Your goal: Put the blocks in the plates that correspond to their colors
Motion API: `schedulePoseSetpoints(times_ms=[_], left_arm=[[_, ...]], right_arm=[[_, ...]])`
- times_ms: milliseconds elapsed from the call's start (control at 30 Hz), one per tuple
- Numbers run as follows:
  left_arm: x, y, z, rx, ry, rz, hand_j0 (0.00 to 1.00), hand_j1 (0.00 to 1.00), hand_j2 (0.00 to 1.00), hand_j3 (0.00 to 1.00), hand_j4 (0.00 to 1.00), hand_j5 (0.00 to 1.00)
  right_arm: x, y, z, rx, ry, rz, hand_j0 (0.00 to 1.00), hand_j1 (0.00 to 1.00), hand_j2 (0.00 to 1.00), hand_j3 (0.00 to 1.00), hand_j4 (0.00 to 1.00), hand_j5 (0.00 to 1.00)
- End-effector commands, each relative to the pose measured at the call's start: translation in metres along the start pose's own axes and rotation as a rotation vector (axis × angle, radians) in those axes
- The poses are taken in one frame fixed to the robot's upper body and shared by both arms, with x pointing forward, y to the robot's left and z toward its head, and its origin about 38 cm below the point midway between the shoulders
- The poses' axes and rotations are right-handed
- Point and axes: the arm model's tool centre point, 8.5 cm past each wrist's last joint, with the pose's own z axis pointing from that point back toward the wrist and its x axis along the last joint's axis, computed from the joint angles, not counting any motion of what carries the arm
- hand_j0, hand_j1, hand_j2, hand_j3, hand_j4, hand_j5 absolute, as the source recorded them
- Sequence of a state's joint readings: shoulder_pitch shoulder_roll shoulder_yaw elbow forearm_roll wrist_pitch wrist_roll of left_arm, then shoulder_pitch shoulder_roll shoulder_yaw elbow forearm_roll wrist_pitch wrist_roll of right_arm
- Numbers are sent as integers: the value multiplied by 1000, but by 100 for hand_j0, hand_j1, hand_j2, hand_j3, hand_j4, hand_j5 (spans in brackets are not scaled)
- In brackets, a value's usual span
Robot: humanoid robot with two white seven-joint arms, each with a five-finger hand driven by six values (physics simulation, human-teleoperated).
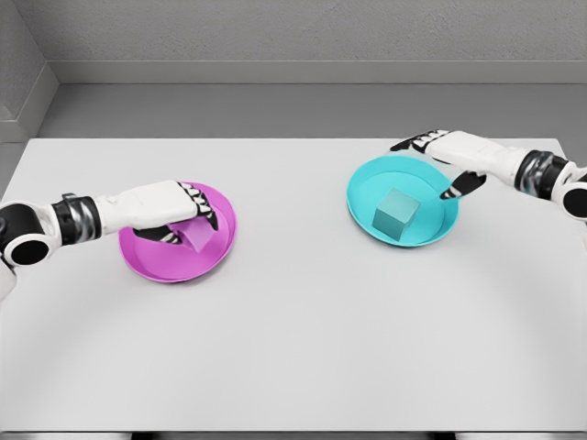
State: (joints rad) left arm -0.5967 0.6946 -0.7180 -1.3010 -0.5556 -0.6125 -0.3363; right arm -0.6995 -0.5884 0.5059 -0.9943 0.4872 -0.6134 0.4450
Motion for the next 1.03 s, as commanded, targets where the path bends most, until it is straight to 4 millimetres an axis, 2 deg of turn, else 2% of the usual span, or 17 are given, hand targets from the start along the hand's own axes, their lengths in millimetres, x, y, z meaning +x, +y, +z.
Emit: schedulePoseSetpoints(times_ms=[0,33,100,133,367,467,667,800,933,1000], left_arm=[[-4,-2,1,3,13,18,65,65,65,65,65,65],[-5,-2,-1,5,13,20,67,67,67,67,67,67],[-6,-1,-1,17,16,22,95,95,95,95,95,95],[-4,2,-6,31,8,28,100,100,100,100,100,100],[-4,5,-7,41,8,29,100,100,100,100,100,100],[-2,9,-3,69,-7,62,100,100,100,100,100,100],[-29,12,49,102,56,156,100,100,100,100,100,100],[-58,19,112,104,170,169,100,100,100,100,100,100],[-74,16,147,80,253,173,100,100,100,100,100,100],[-80,13,157,86,282,185,100,100,100,100,100,100]], right_arm=[[-17,-21,23,-71,47,-11,99,99,99,99,99,99],[-20,-20,28,-78,57,-18,99,99,99,99,99,99],[-29,-18,40,-97,84,-37,99,99,99,99,99,99],[-33,-17,48,-119,99,-52,99,99,99,99,99,99],[-46,-4,68,-137,145,-92,99,99,99,99,99,99],[-47,0,68,-132,147,-97,99,99,99,99,99,99],[-47,2,69,-129,148,-99,99,99,99,99,99,99],[-47,2,69,-129,149,-101,99,99,99,99,99,99],[-47,2,68,-128,149,-102,99,99,99,99,99,99],[-47,2,68,-128,149,-102,100,100,100,100,100,100]])
